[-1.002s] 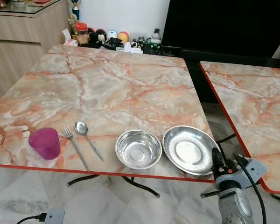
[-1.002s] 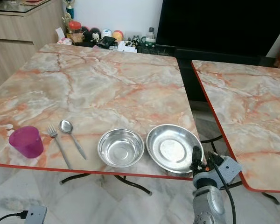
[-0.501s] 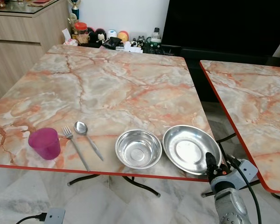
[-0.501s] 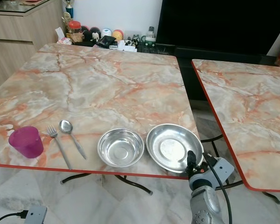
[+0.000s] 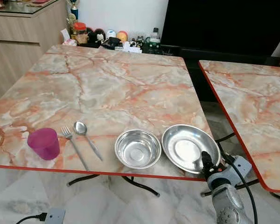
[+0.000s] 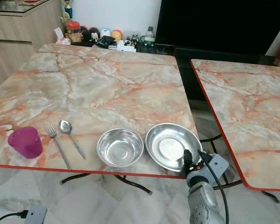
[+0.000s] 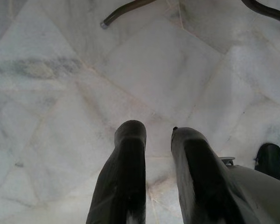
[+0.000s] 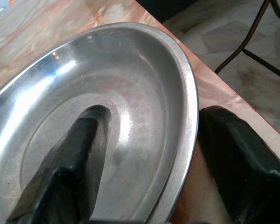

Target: Setting the table

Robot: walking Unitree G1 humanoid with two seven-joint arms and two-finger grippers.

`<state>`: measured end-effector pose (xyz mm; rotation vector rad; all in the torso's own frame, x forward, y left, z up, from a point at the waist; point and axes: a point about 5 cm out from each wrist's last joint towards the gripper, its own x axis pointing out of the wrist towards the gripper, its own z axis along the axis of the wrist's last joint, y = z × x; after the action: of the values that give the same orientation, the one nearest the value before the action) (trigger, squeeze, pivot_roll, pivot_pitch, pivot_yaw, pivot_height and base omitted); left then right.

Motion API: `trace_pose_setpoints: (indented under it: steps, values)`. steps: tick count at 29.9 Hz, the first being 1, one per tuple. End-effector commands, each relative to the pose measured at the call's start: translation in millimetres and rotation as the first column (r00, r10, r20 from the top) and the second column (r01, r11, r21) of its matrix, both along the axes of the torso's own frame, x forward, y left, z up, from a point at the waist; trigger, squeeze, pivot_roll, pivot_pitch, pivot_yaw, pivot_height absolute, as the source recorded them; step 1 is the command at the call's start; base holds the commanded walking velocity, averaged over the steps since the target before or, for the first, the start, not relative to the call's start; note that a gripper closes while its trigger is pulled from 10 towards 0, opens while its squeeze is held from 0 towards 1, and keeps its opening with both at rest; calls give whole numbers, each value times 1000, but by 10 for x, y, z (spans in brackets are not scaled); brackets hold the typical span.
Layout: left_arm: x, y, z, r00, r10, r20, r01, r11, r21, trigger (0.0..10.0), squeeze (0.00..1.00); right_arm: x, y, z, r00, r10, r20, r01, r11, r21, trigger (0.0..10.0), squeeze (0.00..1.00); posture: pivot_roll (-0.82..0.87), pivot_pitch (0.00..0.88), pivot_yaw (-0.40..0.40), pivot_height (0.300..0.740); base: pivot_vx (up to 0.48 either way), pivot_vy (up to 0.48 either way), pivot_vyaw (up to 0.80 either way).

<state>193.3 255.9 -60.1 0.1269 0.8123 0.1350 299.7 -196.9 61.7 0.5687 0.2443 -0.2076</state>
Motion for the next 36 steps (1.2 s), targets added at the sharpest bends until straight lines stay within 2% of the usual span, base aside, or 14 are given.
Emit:
trace_pose_setpoints:
  steps: [1, 2, 3, 4, 10, 17, 22, 29, 36]
  values:
    - [-43, 0, -26, 1000, 6, -18, -6, 1000, -4, 10000, 0, -44, -9, -112, 998, 3, -63, -3, 1000, -7, 6392, 0, 137, 113, -85, 740, 0, 0, 0]
    - [-41, 0, -25, 1000, 7, -17, -7, 1000, -4, 10000, 0, -41, -9, -116, 998, 5, -67, -6, 1000, -13, 4196, 0, 135, 119, -84, 740, 0, 0, 0]
    - [-38, 1, -24, 1000, 7, -17, -7, 1000, -4, 10000, 0, -38, -8, -120, 997, 9, -73, -10, 1000, -18, 4196, 0, 132, 122, -84, 740, 0, 0, 0]
    - [-33, 2, -21, 1000, 8, -16, -8, 1000, -5, 10000, 0, -31, -4, -128, 997, 13, -82, -15, 1000, -25, 0, 0, 129, 127, -82, 740, 0, 0, 0]
    - [-31, -4, -23, 1000, 10, -16, -10, 1000, -8, 10000, 0, -21, 7, -150, 995, 17, -95, -20, 999, -32, 0, 0, 127, 126, -81, 740, 0, 0, 0]
    - [-57, -23, -42, 1000, -3, -28, 3, 1000, -10, 10000, 0, -22, 109, -209, 991, 64, -115, -68, 997, -28, 0, 0, 138, 60, -90, 740, 0, 0, 0]
    - [-45, -53, -45, 1000, -14, -26, 14, 1000, -12, 10000, 0, 10, 121, -194, 992, 64, -104, -68, 997, -27, 0, 0, 142, 8, -90, 740, 0, 0, 0]
    - [19, -76, -18, 1000, -10, -6, 10, 1000, -16, 10000, 0, 58, 125, -142, 994, 59, -88, -62, 997, -34, 0, 0, 123, 48, -86, 740, 0, 0, 0]
    - [-2, -112, -39, 999, -34, -17, 34, 999, -4, 10000, 0, 26, -39, -122, 996, -52, -77, 46, 996, -82, 0, 0, 130, 70, -87, 740, 0, 0, 0]
